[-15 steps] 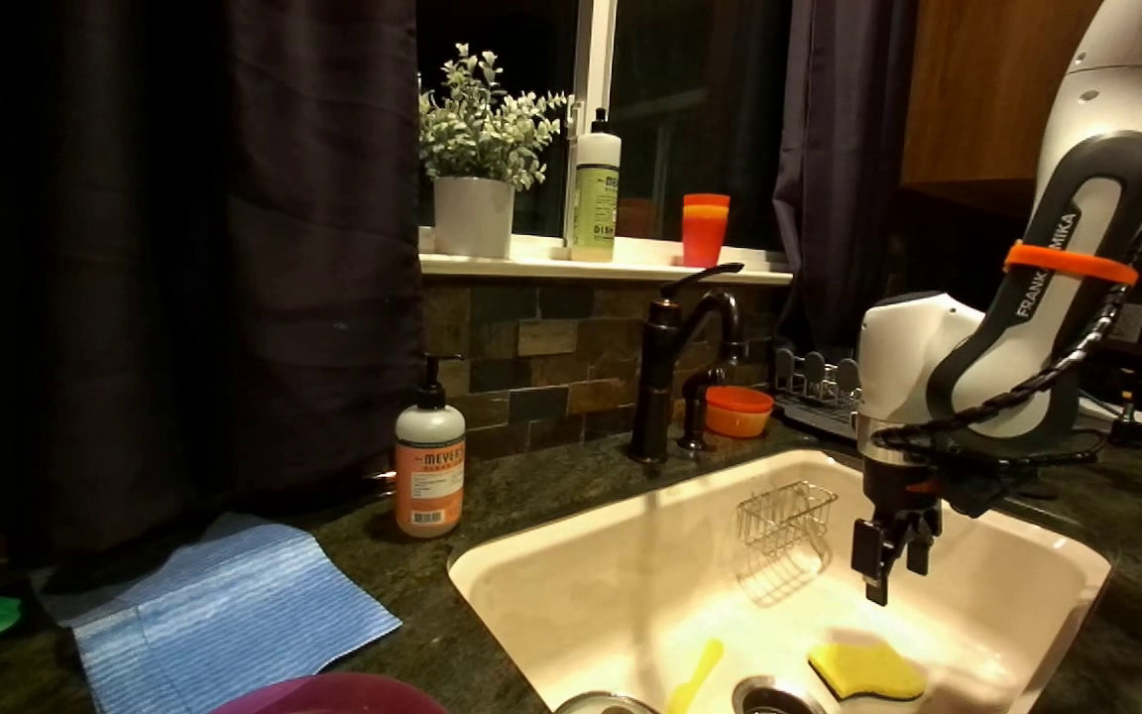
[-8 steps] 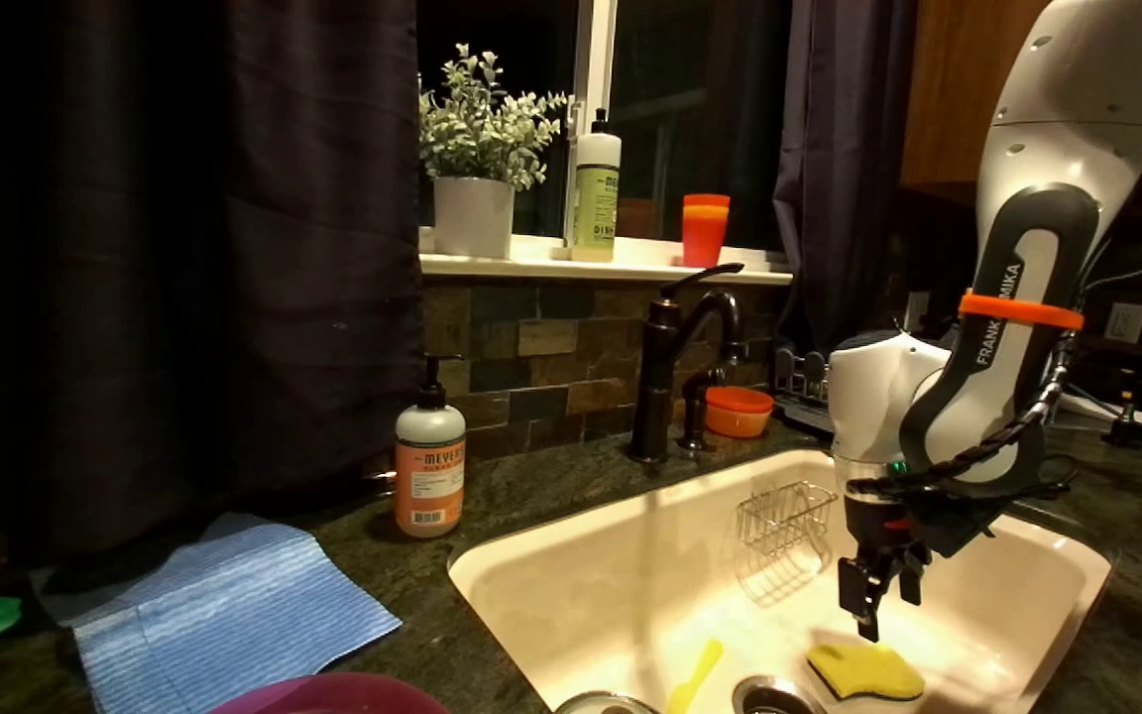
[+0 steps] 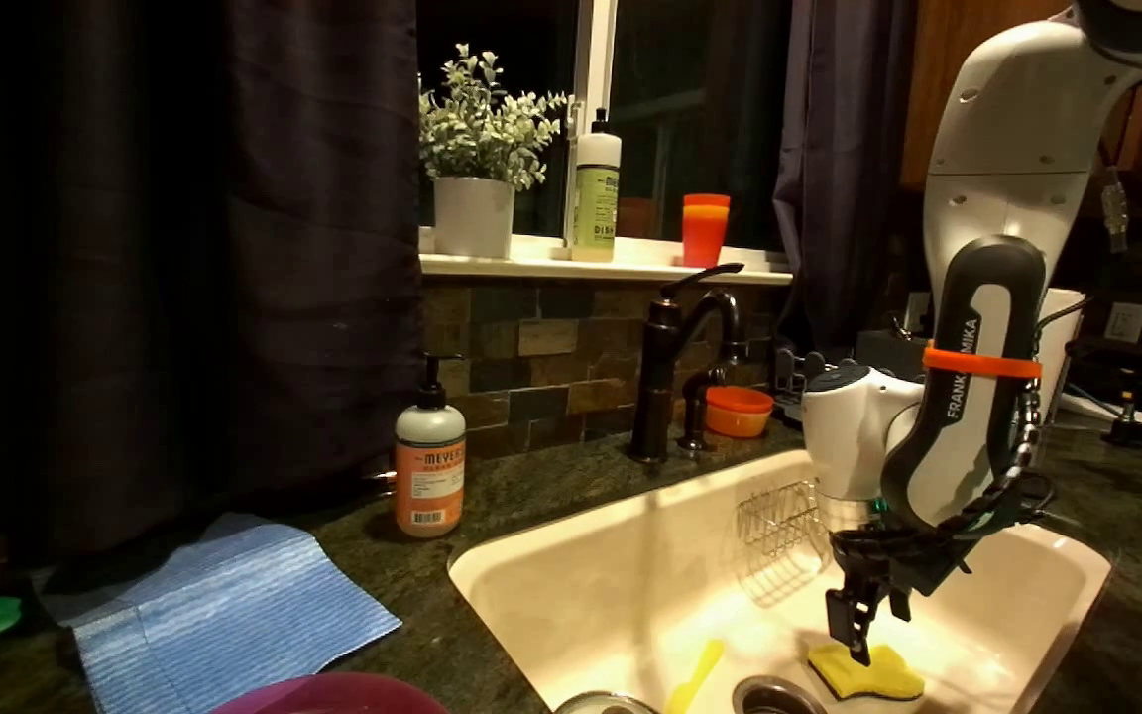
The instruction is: Put the yellow sponge on the silver holder.
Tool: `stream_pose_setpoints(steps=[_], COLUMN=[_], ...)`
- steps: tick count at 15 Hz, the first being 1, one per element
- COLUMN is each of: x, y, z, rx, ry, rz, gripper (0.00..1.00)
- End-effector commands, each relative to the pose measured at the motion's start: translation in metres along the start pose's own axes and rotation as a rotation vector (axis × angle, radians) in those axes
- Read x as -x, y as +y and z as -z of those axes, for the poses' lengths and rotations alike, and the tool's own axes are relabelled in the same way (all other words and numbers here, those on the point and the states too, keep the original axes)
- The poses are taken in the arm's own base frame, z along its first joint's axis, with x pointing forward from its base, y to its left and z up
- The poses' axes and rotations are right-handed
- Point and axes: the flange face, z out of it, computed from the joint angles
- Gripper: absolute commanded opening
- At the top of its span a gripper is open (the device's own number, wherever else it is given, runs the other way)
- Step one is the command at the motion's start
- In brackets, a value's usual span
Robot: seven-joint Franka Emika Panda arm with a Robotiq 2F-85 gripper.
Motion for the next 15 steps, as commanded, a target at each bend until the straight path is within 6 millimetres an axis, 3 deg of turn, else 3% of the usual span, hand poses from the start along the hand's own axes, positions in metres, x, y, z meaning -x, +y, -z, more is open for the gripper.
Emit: stream_pose_setpoints(steps=[1,13,15], x=[-0.006,-0.011,-0.014], y=[-0.010,-0.019,-0.021], z=[-0.013,-0.041,-0.043], rx=[0.035,-0.017,-0.026], ry=[0.068,0.230,0.250], rz=[-0.002,-0.089,-0.104], gripper=[1.00,1.00,0.92])
